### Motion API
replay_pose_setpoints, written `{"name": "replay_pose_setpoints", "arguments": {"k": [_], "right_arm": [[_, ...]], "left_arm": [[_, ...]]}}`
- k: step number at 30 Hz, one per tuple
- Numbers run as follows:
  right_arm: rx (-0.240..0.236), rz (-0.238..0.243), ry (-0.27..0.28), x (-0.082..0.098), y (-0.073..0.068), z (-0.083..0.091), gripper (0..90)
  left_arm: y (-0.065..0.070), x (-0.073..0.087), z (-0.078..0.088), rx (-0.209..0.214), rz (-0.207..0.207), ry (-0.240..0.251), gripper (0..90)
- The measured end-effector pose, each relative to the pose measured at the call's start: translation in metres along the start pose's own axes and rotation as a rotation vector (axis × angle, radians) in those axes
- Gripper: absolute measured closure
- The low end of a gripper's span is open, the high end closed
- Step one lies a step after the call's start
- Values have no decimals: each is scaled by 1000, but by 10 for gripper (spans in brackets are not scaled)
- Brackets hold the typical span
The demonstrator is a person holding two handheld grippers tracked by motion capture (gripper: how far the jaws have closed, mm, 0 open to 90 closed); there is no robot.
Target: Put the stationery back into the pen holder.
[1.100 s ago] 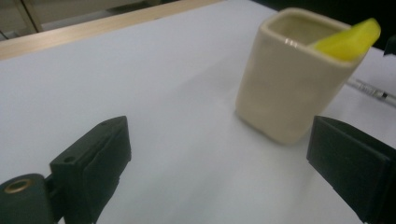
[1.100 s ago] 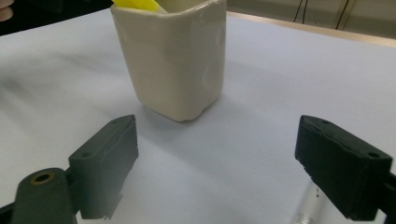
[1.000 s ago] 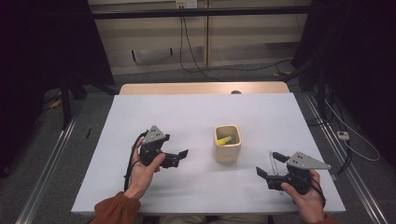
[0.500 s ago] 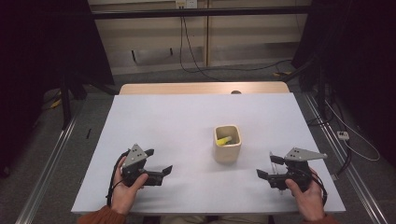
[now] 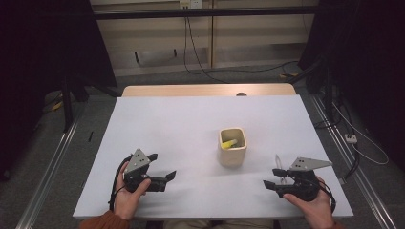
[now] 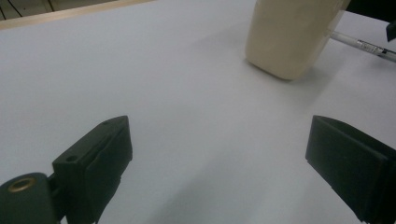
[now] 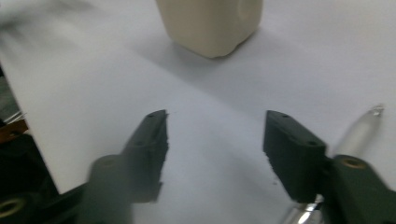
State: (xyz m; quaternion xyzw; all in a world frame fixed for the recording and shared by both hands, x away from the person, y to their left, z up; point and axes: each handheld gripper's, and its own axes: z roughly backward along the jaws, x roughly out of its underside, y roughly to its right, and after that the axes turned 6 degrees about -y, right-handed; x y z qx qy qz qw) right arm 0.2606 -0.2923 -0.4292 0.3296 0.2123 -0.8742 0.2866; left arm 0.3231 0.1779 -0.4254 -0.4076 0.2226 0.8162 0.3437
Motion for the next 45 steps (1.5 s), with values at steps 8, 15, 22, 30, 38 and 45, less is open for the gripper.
{"name": "replay_pose_setpoints", "arguments": {"k": [8, 15, 22, 30, 38, 45], "right_arm": [[-97, -9, -90, 0, 2, -3, 900], [-47, -1, -196, 3, 2, -5, 900], [2, -5, -238, 6, 2, -3, 900], [-7, -49, -271, 12, 12, 0, 900], [39, -53, -279, 13, 18, 5, 900], [83, -65, -282, 16, 23, 11, 900]], "left_arm": [[-4, 1, 2, -19, 18, 1, 72], [-4, 1, 1, -15, 21, -4, 72], [-6, 2, 1, -22, 20, -12, 72], [-5, 2, 1, -19, 18, -12, 72], [-5, 2, 1, -18, 18, -13, 72], [-5, 2, 1, -18, 19, -12, 72]]}}
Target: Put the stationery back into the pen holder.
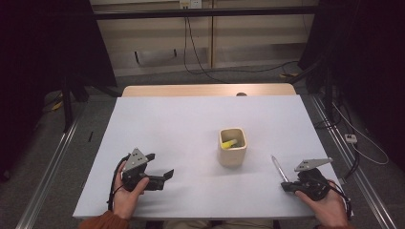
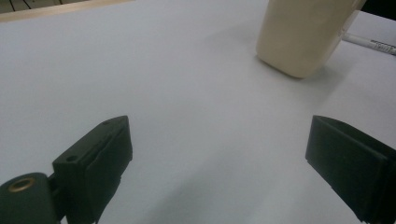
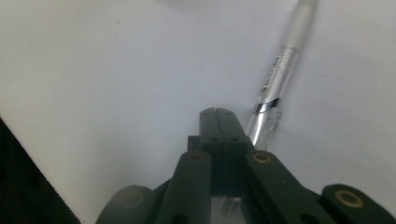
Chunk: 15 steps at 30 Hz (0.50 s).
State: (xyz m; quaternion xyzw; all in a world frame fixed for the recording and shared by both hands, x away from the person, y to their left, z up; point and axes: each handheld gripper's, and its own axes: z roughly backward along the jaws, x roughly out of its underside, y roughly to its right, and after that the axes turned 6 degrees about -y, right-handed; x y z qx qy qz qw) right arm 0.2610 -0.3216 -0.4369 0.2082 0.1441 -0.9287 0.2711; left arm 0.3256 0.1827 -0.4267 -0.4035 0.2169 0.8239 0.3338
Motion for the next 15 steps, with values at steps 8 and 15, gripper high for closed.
{"name": "replay_pose_setpoints", "arguments": {"k": [8, 15], "right_arm": [[36, -33, 11, 5, 10, 4, 900], [27, -49, 29, 9, 18, 6, 900]], "left_arm": [[0, 0, 0, 1, -5, -4, 72], [0, 0, -1, 4, -3, -6, 72]]}}
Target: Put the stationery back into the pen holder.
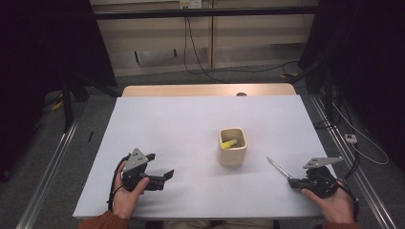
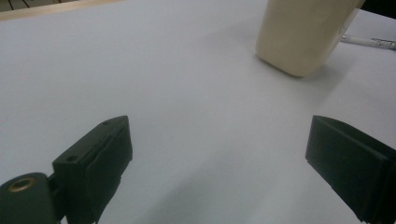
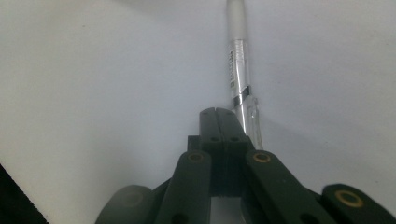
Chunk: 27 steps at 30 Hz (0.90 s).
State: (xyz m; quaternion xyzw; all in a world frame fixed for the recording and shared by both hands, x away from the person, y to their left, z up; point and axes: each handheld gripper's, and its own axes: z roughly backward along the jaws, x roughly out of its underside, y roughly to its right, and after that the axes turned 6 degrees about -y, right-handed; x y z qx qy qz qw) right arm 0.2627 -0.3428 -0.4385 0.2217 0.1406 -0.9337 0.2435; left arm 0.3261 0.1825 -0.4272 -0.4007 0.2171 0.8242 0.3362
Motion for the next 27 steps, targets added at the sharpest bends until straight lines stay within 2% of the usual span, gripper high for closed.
{"name": "replay_pose_setpoints", "arguments": {"k": [3, 6, 8, 11, 14, 17, 19, 21, 27], "right_arm": [[-3, 22, 3, 0, 0, 0, 900], [-46, 59, 5, -1, -4, -1, 883], [-54, 86, 15, -3, -9, -2, 840], [-64, 103, 48, -6, -13, 0, 755], [-53, 111, 81, -9, -15, 0, 600], [-34, 92, 90, -10, -14, 1, 453], [-32, 92, 94, -12, -14, 1, 413], [-33, 89, 89, -15, -13, 1, 321], [9, 93, 67, -32, -9, 1, 222]], "left_arm": [[0, 0, 0, -2, -1, -3, 72], [0, 0, 0, -2, 0, -2, 72], [0, 0, 0, -3, 4, -4, 73], [0, 0, 0, -4, 5, -3, 72], [0, 0, 1, -7, -1, -5, 72], [0, 1, 1, -10, 0, -5, 72], [0, 2, 1, -16, 4, -10, 73], [-1, 2, 1, -17, 7, -5, 72], [0, 2, 2, -12, 1, -12, 78]]}}
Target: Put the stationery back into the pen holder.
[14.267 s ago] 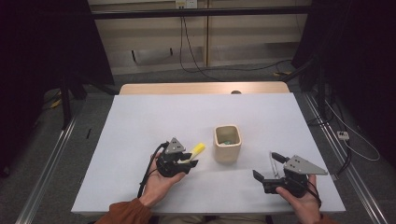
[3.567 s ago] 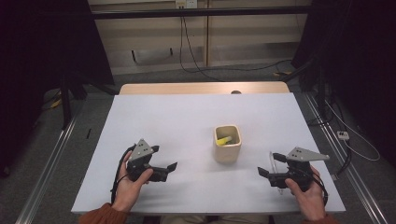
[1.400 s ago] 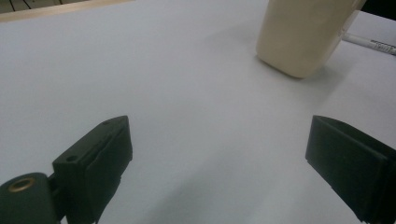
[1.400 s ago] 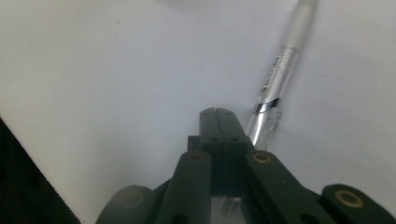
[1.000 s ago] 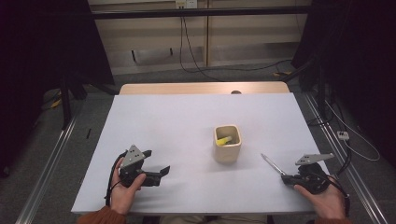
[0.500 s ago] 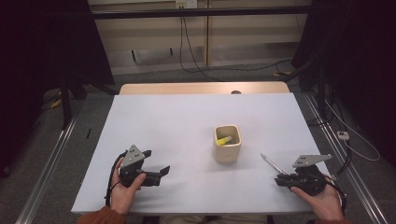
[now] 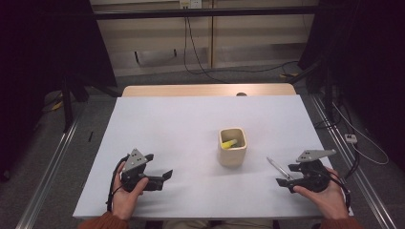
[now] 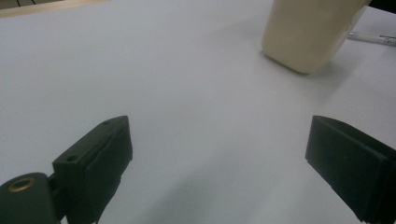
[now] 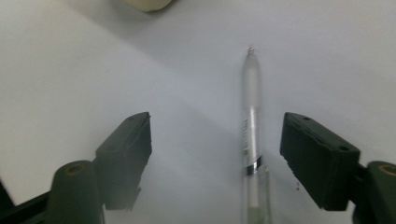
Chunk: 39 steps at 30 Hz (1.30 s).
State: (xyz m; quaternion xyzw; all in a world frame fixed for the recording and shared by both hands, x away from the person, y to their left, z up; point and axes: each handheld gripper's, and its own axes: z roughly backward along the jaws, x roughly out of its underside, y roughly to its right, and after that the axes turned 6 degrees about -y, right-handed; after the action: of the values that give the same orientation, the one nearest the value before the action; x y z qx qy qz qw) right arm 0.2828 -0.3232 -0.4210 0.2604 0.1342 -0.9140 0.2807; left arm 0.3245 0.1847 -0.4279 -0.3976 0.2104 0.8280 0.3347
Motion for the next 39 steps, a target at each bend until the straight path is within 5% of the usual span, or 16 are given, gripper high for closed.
{"name": "replay_pose_setpoints", "arguments": {"k": [11, 23, 39], "right_arm": [[35, -45, -120, -36, 30, -28, 188], [54, -79, -167, -37, 35, -34, 200], [82, -17, -194, -43, 27, -40, 472]], "left_arm": [[0, -1, 0, 6, -5, 4, 81], [0, 0, 0, 3, -2, 7, 69], [-1, 1, 1, -17, 3, -1, 66]]}}
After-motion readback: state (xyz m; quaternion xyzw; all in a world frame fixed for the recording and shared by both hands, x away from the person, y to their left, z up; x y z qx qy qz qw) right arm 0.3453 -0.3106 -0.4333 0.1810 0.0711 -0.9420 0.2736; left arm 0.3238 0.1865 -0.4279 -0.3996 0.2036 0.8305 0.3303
